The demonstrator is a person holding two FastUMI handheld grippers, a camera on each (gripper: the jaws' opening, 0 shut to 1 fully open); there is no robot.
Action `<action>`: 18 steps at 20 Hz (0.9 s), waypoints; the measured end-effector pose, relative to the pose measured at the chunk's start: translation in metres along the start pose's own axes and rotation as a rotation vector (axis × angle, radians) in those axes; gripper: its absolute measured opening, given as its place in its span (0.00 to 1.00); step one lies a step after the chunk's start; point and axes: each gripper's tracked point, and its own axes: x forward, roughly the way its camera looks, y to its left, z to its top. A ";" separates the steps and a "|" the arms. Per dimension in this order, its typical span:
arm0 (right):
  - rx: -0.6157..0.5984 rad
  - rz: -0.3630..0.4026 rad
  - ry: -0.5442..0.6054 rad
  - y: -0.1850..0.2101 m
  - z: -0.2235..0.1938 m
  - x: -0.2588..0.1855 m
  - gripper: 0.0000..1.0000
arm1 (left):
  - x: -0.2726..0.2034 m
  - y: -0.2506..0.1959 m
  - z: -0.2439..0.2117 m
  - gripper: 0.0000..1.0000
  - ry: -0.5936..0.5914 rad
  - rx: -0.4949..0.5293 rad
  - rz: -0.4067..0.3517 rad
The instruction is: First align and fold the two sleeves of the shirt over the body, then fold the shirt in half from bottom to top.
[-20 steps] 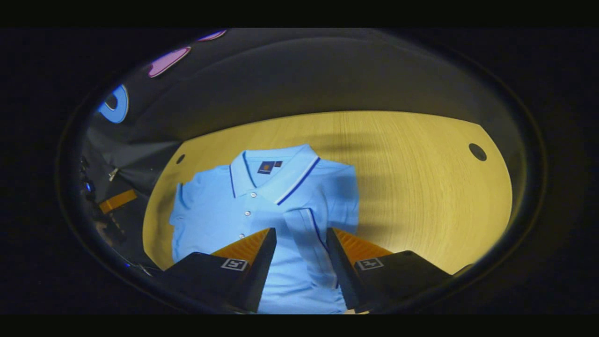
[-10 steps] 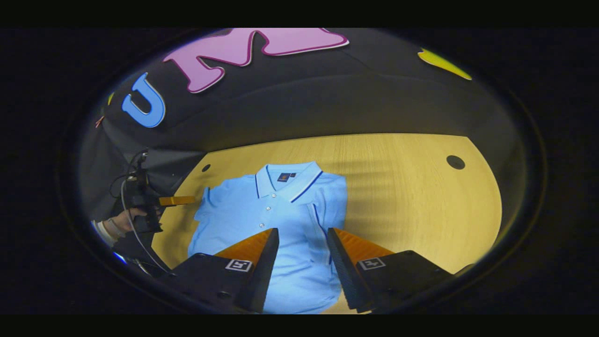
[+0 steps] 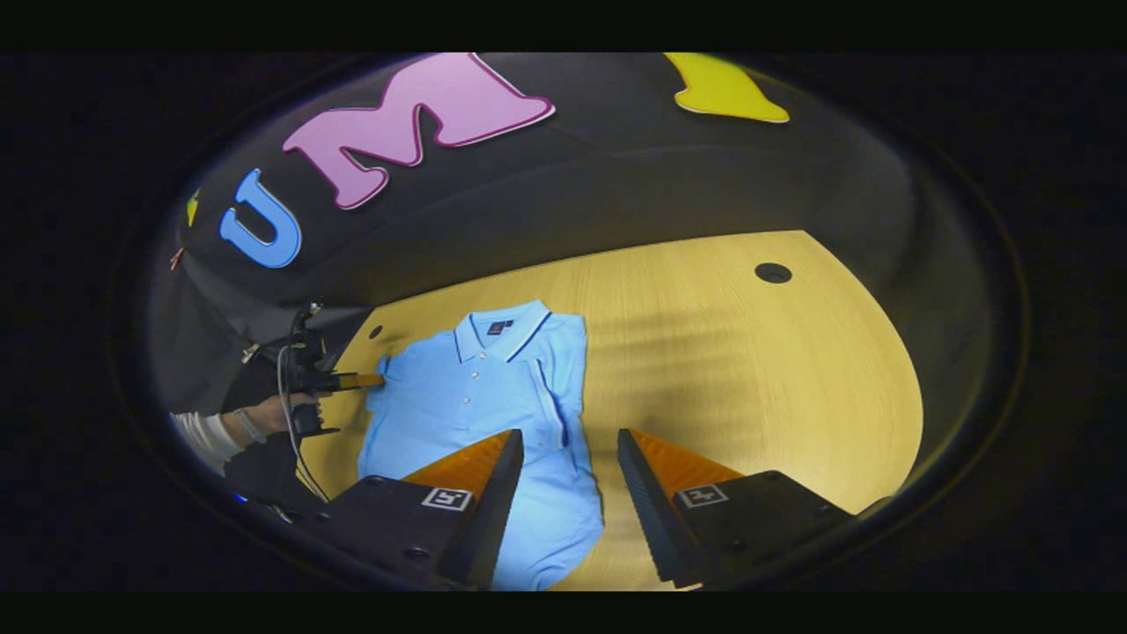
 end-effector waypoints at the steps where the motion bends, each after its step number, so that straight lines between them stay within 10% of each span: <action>1: 0.011 -0.002 -0.004 -0.003 0.000 -0.002 0.69 | 0.002 0.000 0.002 0.09 -0.006 -0.008 -0.011; 6: 0.006 -0.014 -0.012 -0.011 -0.002 -0.007 0.69 | -0.020 -0.028 0.034 0.06 -0.106 -0.111 -0.150; 13: 0.009 0.022 -0.019 0.009 -0.001 0.001 0.69 | -0.074 -0.113 0.034 0.06 -0.105 0.076 -0.372; 18: -0.024 0.026 0.008 0.015 -0.016 0.000 0.70 | -0.053 -0.135 -0.023 0.08 0.039 0.235 -0.331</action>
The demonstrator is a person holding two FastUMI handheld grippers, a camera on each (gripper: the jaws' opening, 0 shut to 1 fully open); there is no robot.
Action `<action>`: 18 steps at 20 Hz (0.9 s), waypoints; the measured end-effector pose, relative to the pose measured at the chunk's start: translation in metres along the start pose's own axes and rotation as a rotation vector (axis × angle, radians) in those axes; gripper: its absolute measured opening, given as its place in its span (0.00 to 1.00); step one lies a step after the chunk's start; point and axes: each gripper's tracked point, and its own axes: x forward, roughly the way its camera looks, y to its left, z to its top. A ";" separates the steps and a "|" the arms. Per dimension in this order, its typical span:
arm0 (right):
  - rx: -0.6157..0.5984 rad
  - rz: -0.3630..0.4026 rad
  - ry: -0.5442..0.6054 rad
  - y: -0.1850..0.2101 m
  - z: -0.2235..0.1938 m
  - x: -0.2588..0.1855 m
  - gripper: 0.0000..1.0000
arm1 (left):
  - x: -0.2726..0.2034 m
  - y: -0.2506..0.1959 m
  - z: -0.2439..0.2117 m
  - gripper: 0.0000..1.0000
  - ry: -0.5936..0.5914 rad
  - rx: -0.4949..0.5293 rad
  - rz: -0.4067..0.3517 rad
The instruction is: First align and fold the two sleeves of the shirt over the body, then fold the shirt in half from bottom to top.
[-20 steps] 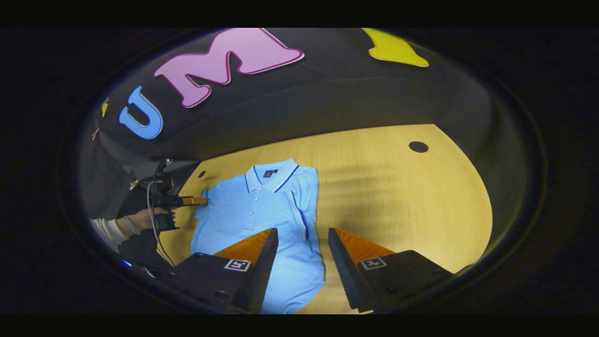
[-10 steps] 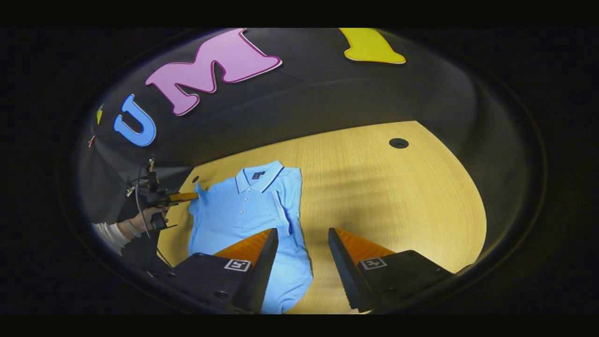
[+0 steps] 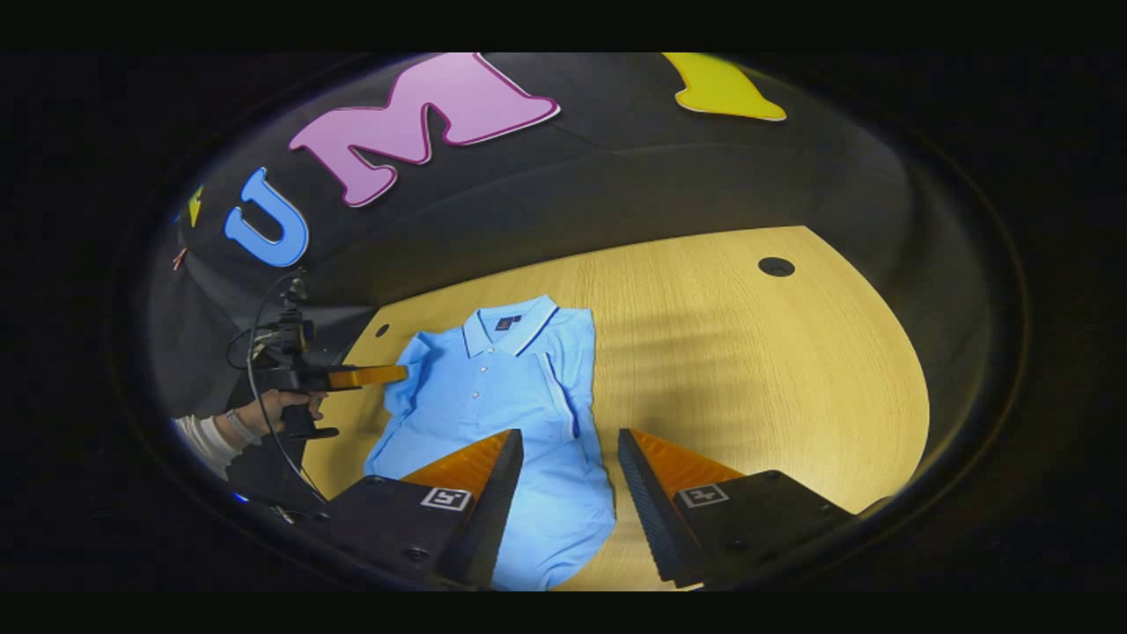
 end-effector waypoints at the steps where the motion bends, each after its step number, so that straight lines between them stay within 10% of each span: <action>1: -0.006 -0.005 0.005 -0.002 -0.003 -0.001 0.70 | 0.003 0.001 -0.006 0.05 0.016 0.006 0.021; 5: -0.022 -0.035 -0.020 -0.005 -0.002 -0.005 0.65 | -0.001 -0.015 0.001 0.85 -0.029 -0.026 0.002; 6: -0.021 -0.031 -0.019 -0.003 -0.003 -0.005 0.89 | -0.010 -0.017 0.004 0.96 -0.049 -0.016 0.005; 12: 0.012 0.021 -0.044 0.022 -0.002 -0.028 0.95 | -0.102 -0.015 -0.015 0.98 -0.108 -0.049 -0.025; 18: 0.101 0.044 0.044 0.029 -0.072 -0.055 0.96 | -0.170 0.002 -0.155 0.97 0.026 -0.183 -0.044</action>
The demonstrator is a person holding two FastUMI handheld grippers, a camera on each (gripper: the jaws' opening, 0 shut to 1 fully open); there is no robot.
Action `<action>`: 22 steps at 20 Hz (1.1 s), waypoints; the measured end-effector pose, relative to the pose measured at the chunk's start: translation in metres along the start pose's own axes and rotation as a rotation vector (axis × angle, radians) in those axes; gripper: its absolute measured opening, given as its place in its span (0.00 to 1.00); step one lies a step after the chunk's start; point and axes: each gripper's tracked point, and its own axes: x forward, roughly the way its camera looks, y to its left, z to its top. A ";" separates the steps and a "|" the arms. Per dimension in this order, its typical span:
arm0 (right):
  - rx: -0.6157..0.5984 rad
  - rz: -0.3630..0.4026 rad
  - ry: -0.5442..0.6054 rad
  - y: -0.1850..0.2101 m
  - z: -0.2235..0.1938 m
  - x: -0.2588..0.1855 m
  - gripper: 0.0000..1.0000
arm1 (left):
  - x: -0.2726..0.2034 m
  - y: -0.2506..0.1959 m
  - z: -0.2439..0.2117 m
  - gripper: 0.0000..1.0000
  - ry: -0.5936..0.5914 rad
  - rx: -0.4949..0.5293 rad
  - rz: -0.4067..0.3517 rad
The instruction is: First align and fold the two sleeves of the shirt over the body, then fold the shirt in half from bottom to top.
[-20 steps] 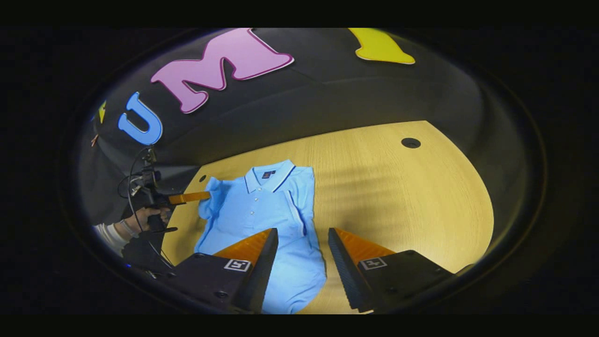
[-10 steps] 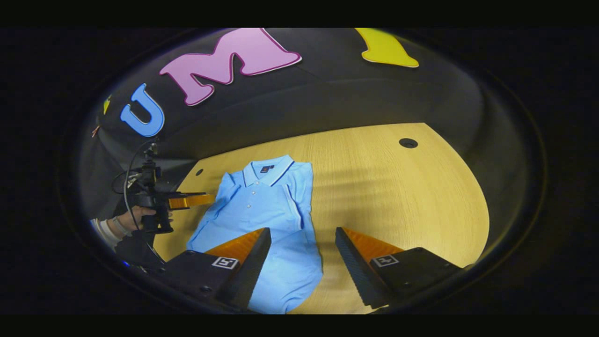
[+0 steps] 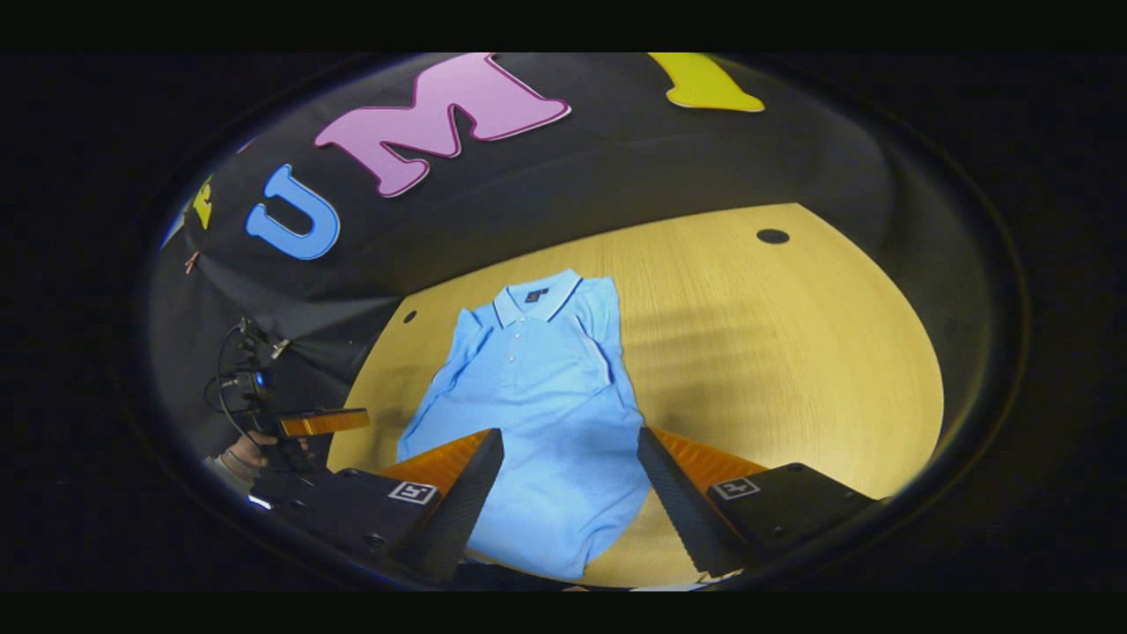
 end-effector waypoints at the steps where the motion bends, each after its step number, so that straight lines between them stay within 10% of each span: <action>1: 0.022 -0.013 0.013 -0.005 -0.015 -0.003 0.96 | -0.004 0.008 -0.025 0.97 0.030 -0.006 0.017; 15: 0.248 -0.065 0.236 -0.003 -0.198 -0.028 0.96 | -0.010 -0.012 -0.139 0.98 0.152 -0.115 -0.041; 22: 0.397 -0.078 0.312 -0.002 -0.213 -0.011 0.94 | 0.005 -0.016 -0.146 0.97 0.228 -0.119 -0.052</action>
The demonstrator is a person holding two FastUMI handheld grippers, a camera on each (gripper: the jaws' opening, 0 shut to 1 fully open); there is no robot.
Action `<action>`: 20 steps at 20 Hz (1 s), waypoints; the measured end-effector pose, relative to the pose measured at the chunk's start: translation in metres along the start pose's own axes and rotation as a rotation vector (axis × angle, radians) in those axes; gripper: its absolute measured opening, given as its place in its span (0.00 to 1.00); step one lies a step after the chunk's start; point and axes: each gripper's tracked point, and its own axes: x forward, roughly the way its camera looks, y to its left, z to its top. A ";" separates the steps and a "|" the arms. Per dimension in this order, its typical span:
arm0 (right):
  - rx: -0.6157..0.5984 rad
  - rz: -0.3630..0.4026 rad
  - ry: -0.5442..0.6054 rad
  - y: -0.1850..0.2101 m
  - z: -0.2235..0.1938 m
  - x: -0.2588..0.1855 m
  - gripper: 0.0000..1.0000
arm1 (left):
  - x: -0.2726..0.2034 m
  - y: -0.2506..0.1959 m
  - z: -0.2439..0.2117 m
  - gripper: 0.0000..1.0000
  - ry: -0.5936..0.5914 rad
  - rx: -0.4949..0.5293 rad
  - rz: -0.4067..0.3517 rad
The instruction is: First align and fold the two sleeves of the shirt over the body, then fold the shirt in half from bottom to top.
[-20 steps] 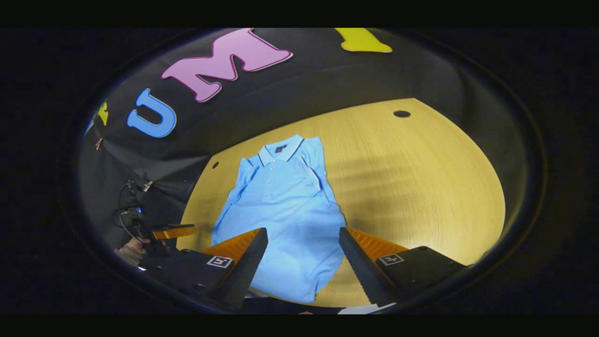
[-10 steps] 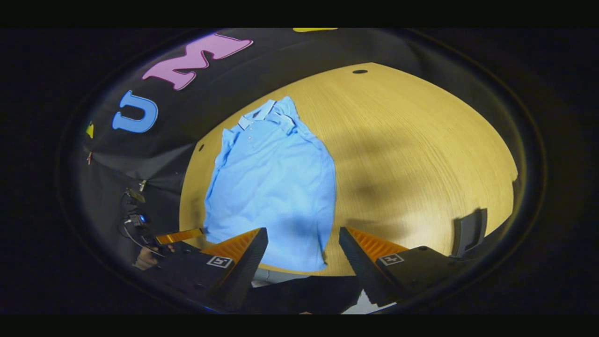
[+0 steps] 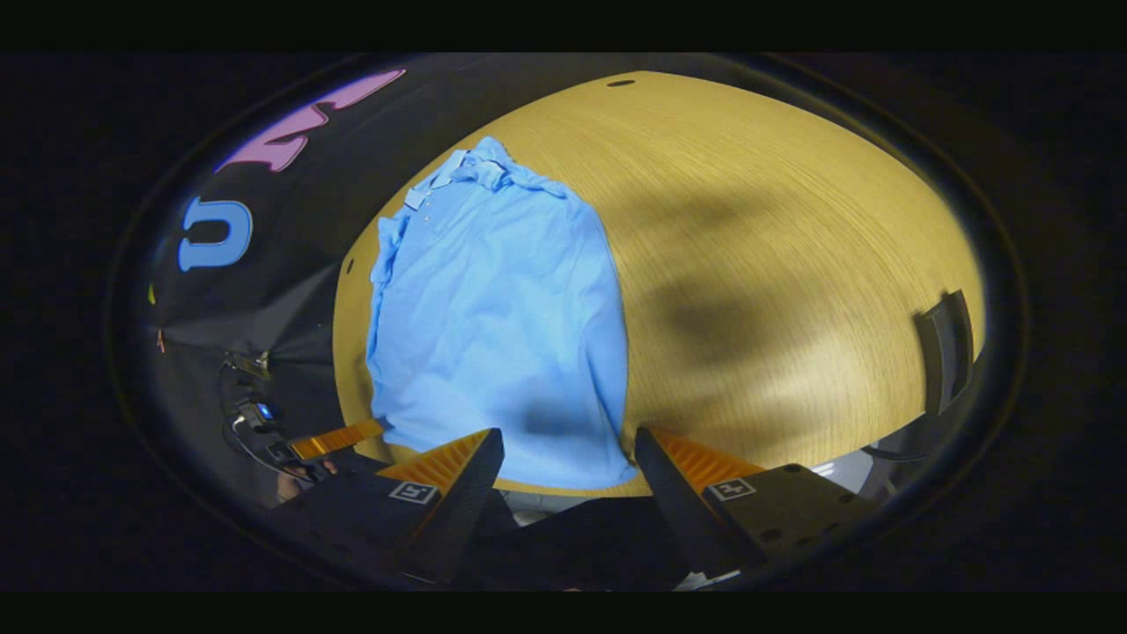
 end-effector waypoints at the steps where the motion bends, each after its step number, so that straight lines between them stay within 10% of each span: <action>1: 0.008 -0.002 0.014 0.002 0.001 0.003 0.92 | 0.003 0.000 0.000 0.96 0.009 0.005 -0.001; 7: -0.052 -0.038 0.080 0.000 -0.005 0.014 0.57 | 0.013 0.000 0.003 0.82 0.023 0.026 0.012; 9: -0.039 -0.050 0.077 -0.006 -0.005 0.018 0.39 | 0.017 0.005 -0.001 0.41 0.035 0.063 0.040; 10: -0.008 -0.046 0.071 -0.009 -0.002 0.020 0.39 | 0.018 0.003 -0.001 0.31 0.033 0.069 0.036; 11: 0.025 -0.025 0.086 -0.005 -0.004 0.021 0.05 | 0.019 0.001 -0.001 0.22 0.039 0.075 0.032; 12: 0.041 -0.004 0.083 -0.002 -0.003 0.022 0.00 | 0.019 0.001 0.000 0.19 0.036 0.085 0.035; 20: -0.028 0.183 -0.005 0.046 0.034 0.003 0.05 | -0.004 -0.028 0.032 0.06 -0.077 0.199 0.009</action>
